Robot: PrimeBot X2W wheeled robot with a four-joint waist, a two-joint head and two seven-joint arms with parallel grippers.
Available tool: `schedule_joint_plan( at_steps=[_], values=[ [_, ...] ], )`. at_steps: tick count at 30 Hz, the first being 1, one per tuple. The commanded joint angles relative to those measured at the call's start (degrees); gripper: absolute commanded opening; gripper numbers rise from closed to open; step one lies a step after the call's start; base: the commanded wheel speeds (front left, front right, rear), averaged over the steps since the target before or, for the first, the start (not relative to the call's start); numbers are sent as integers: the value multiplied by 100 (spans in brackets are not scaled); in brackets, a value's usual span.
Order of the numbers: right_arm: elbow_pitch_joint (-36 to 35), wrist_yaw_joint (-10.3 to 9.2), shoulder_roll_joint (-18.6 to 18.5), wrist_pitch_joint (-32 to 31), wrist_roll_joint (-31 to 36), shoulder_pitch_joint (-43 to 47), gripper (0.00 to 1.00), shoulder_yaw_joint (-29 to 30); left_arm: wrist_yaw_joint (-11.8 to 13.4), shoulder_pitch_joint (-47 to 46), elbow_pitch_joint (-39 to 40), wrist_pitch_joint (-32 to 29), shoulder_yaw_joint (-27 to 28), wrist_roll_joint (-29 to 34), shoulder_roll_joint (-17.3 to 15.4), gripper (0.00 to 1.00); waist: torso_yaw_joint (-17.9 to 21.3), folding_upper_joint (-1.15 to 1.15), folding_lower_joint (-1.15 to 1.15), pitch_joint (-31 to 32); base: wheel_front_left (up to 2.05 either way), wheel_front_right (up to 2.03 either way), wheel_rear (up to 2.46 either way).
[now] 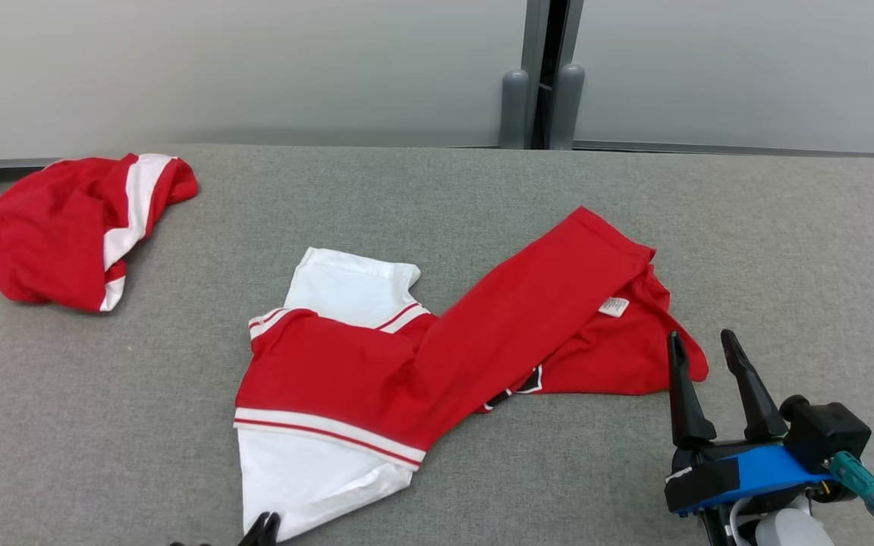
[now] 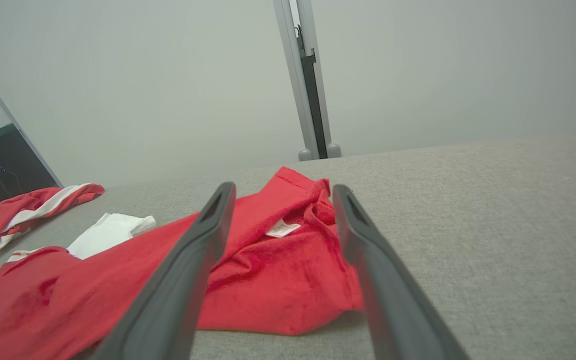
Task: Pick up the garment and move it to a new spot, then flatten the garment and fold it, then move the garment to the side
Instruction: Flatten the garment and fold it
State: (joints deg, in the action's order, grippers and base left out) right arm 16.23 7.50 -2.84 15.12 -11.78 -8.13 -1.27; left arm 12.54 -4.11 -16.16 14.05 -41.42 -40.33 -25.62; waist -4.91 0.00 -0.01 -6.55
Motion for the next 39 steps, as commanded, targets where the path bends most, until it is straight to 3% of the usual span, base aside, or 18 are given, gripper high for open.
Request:
schedule_joint_plan(
  at_steps=[1, 3, 4, 5, 6, 21, 31, 39],
  values=[
    [-9, -2, -7, 5, -7, 48, 100, 5, 45, 114, 7, 21, 37, -30, -65, 0, -23, 0, 1, 2, 0, 0, 0],
    [-3, -2, -8, 5, -7, 67, 100, 3, 63, 162, 16, -11, 38, -57, -69, 0, -46, 0, 1, 11, 0, 0, 0],
    [3, -2, -8, 5, -5, 69, 100, -2, 60, 159, 40, -9, 43, -68, -69, 22, -53, 0, 1, 16, 0, 0, 0],
    [12, -2, -8, 5, -3, 67, 100, -8, 56, 135, 60, -8, 55, -81, -73, 55, -56, 0, 1, 23, 0, 0, 0],
    [17, -2, -8, 5, -4, 58, 100, -17, 40, 108, 89, 0, 87, -99, -78, 100, -53, 0, 1, 30, 0, 0, 0],
    [12, -2, -7, 5, -14, -84, 100, -73, 165, -1021, 488, 115, 705, 526, -439, 100, 353, 0, 1, -108, 0, 0, 0],
    [-36, -2, -7, 5, -41, -370, 100, -85, -208, -2738, -251, -148, 863, 720, -527, 100, 995, 0, 1, -569, 0, 0, 0],
    [-39, -2, -7, 5, -154, -533, 100, -109, -670, -3614, -1163, -671, 697, 811, -695, 100, 1440, 0, 1, -890, 0, 0, 0]
  ],
)
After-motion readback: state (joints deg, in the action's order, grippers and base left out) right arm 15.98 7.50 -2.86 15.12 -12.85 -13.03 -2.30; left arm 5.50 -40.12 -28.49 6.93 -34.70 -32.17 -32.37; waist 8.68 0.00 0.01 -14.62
